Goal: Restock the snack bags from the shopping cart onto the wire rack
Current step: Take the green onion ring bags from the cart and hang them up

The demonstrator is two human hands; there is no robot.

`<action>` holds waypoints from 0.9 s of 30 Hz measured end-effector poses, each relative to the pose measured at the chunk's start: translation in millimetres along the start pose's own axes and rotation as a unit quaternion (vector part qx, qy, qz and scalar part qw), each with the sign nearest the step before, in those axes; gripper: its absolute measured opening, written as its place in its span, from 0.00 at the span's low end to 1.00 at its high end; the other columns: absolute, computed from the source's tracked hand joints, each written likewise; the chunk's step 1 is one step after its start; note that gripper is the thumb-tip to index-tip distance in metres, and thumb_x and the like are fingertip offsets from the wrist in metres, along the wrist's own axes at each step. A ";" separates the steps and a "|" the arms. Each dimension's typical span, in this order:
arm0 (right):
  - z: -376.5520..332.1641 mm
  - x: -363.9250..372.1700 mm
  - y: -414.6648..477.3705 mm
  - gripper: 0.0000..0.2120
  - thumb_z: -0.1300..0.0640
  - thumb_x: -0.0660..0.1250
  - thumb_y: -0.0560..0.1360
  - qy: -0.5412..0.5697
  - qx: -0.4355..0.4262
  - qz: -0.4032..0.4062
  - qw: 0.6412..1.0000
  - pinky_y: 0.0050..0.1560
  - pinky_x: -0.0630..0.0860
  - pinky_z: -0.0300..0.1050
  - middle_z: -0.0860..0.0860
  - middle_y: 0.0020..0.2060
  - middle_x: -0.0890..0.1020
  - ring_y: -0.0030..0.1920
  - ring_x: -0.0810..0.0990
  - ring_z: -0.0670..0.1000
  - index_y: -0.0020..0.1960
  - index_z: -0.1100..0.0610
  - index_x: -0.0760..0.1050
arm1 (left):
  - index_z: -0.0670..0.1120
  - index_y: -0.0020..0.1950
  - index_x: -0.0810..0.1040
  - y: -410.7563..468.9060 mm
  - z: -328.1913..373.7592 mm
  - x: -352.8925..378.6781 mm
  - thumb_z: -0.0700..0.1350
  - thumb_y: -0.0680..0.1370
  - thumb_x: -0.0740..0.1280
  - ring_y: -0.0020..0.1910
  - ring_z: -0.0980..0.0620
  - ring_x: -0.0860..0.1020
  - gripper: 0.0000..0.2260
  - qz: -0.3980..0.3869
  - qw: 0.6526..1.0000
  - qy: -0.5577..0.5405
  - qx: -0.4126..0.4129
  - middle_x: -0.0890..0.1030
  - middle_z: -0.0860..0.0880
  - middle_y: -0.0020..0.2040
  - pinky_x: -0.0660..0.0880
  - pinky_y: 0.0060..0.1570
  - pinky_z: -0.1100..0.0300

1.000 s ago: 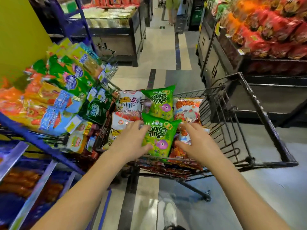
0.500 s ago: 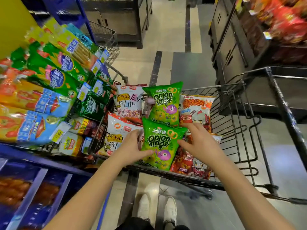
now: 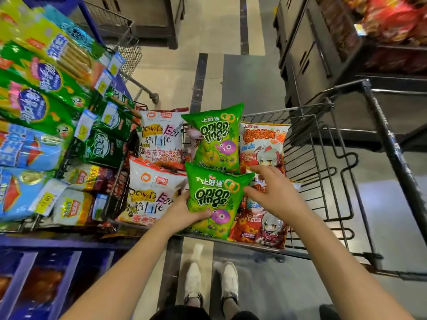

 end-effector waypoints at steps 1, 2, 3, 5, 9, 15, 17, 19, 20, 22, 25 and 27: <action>0.9 0.6 1.0 0.29 0.44 0.70 0.79 0.002 0.001 0.000 1.000 0.66 0.69 0.43 0.50 0.71 0.71 0.70 0.72 0.50 0.76 0.50 0.67 | 0.53 0.69 0.72 1.4 -1.2 0.3 0.56 0.69 0.82 0.59 0.54 0.80 0.33 0.001 1.000 -0.005 0.001 0.81 0.55 0.59 0.74 0.54 0.61; 2.1 1.3 2.3 0.29 0.44 0.69 0.79 0.003 0.003 0.000 1.000 0.65 0.69 0.42 0.50 0.71 0.71 0.70 0.72 0.50 0.76 0.50 0.67 | 0.53 0.69 0.72 1.7 -1.3 0.2 0.55 0.69 0.82 0.57 0.55 0.80 0.32 0.001 1.000 -0.012 -0.002 0.82 0.56 0.58 0.74 0.56 0.60; 2.6 1.4 3.6 0.29 0.44 0.69 0.79 0.004 0.005 -0.002 1.000 0.64 0.68 0.41 0.50 0.71 0.72 0.70 0.72 0.50 0.76 0.50 0.67 | 0.53 0.68 0.72 1.7 -0.6 -0.3 0.55 0.69 0.82 0.56 0.57 0.80 0.32 0.004 1.000 -0.018 -0.003 0.82 0.57 0.57 0.74 0.56 0.59; 2.4 -0.2 7.4 0.28 0.45 0.70 0.79 0.011 0.007 -0.002 1.000 0.62 0.67 0.40 0.50 0.69 0.73 0.69 0.72 0.50 0.76 0.50 0.67 | 0.55 0.66 0.72 -1.2 4.4 -2.0 0.55 0.69 0.82 0.52 0.61 0.79 0.30 0.008 1.000 -0.023 0.002 0.82 0.59 0.54 0.75 0.56 0.59; 4.6 -9.7 20.9 0.26 0.48 0.70 0.79 0.025 0.002 0.010 1.000 0.66 0.72 0.47 0.52 0.66 0.76 0.67 0.75 0.52 0.75 0.51 0.69 | 0.61 0.56 0.72 -5.2 14.5 -14.0 0.50 0.72 0.80 0.49 0.70 0.75 0.21 0.019 0.999 -0.033 0.035 0.78 0.65 0.52 0.74 0.51 0.69; 5.1 -26.7 51.2 0.23 0.53 0.70 0.79 0.097 0.032 0.028 0.994 0.62 0.78 0.53 0.51 0.66 0.78 0.63 0.78 0.50 0.73 0.53 0.71 | 0.55 0.61 0.76 -14.7 28.0 -48.1 0.57 0.68 0.81 0.47 0.59 0.85 0.26 0.044 0.993 -0.106 0.027 0.86 0.56 0.52 0.81 0.55 0.59; 2.0 -25.9 65.0 0.25 0.52 0.71 0.79 0.112 0.043 0.017 0.993 0.61 0.79 0.52 0.51 0.66 0.78 0.61 0.78 0.48 0.74 0.53 0.70 | 0.54 0.64 0.75 -16.9 32.6 -58.0 0.64 0.63 0.82 0.51 0.57 0.85 0.34 0.063 0.989 -0.132 0.022 0.85 0.57 0.54 0.81 0.56 0.59; -2.2 -21.9 80.8 0.30 0.49 0.74 0.77 0.120 0.054 0.001 0.991 0.64 0.78 0.54 0.51 0.66 0.78 0.60 0.79 0.49 0.75 0.54 0.68 | 0.57 0.59 0.75 -17.9 34.8 -69.1 0.62 0.66 0.81 0.51 0.60 0.82 0.28 0.093 0.983 -0.155 0.014 0.83 0.60 0.51 0.77 0.50 0.66; -4.2 -18.8 89.1 0.35 0.47 0.75 0.75 0.125 0.060 -0.010 0.990 0.65 0.77 0.55 0.51 0.68 0.77 0.62 0.79 0.50 0.77 0.55 0.66 | 0.57 0.58 0.75 -17.5 35.1 -74.9 0.63 0.66 0.82 0.51 0.60 0.82 0.27 0.103 0.980 -0.167 0.015 0.84 0.60 0.50 0.77 0.50 0.65; -8.3 -11.1 105.8 0.43 0.44 0.77 0.73 0.131 0.068 -0.038 0.988 0.68 0.75 0.54 0.53 0.73 0.73 0.68 0.77 0.54 0.79 0.56 0.61 | 0.55 0.62 0.77 -17.5 34.7 -86.4 0.69 0.57 0.82 0.54 0.56 0.84 0.38 0.116 0.974 -0.191 0.022 0.86 0.57 0.54 0.78 0.57 0.57; -11.2 1.6 131.0 0.48 0.45 0.79 0.71 0.143 0.088 -0.077 0.983 0.68 0.72 0.49 0.55 0.75 0.71 0.71 0.74 0.55 0.80 0.58 0.56 | 0.55 0.62 0.77 -21.4 35.7 -98.8 0.66 0.58 0.83 0.52 0.59 0.84 0.37 0.124 0.964 -0.232 0.024 0.87 0.57 0.53 0.79 0.57 0.57; -9.7 9.4 146.5 0.49 0.45 0.81 0.69 0.157 0.093 -0.094 0.979 0.69 0.73 0.52 0.54 0.73 0.73 0.69 0.75 0.54 0.79 0.56 0.57 | 0.57 0.56 0.76 -23.6 34.3 -105.0 0.61 0.63 0.81 0.48 0.63 0.82 0.27 0.133 0.961 -0.242 0.015 0.85 0.61 0.48 0.78 0.54 0.60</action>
Point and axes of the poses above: each hand's wrist, its own y-axis towards the middle knuckle, its own x-axis out of the palm, z = x × y, the point moved 1 cm from there along y, towards the middle knuckle
